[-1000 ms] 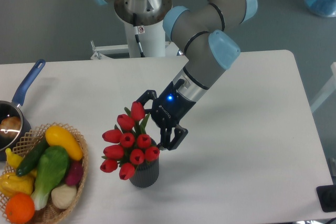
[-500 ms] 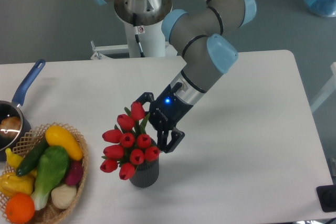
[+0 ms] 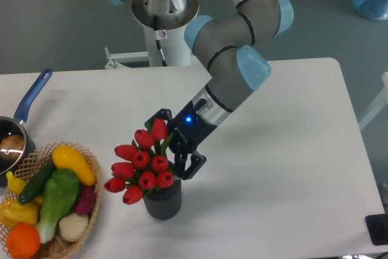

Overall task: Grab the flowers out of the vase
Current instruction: 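Close the gripper on the tulip bunch stems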

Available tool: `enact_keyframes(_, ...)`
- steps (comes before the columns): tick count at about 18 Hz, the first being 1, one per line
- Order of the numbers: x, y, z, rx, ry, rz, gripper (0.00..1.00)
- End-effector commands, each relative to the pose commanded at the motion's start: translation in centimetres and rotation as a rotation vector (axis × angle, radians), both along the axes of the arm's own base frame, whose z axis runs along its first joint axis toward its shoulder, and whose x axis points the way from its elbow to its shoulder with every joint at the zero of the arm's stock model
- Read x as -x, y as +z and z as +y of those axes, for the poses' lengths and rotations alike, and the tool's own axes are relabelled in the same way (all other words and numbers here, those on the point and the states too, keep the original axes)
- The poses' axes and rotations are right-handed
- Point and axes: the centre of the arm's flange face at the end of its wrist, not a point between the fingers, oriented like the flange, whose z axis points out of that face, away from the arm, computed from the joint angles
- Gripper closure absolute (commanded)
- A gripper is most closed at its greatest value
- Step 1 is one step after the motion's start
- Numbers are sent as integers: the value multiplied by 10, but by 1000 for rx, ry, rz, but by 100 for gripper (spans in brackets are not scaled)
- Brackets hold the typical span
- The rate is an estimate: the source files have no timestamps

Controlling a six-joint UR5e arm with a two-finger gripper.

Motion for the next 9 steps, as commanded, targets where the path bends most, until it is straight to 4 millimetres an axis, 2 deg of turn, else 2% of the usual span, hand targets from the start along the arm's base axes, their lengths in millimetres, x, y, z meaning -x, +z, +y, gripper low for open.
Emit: enact_keyframes(9, 7, 1, 5, -26, 1, -13, 0)
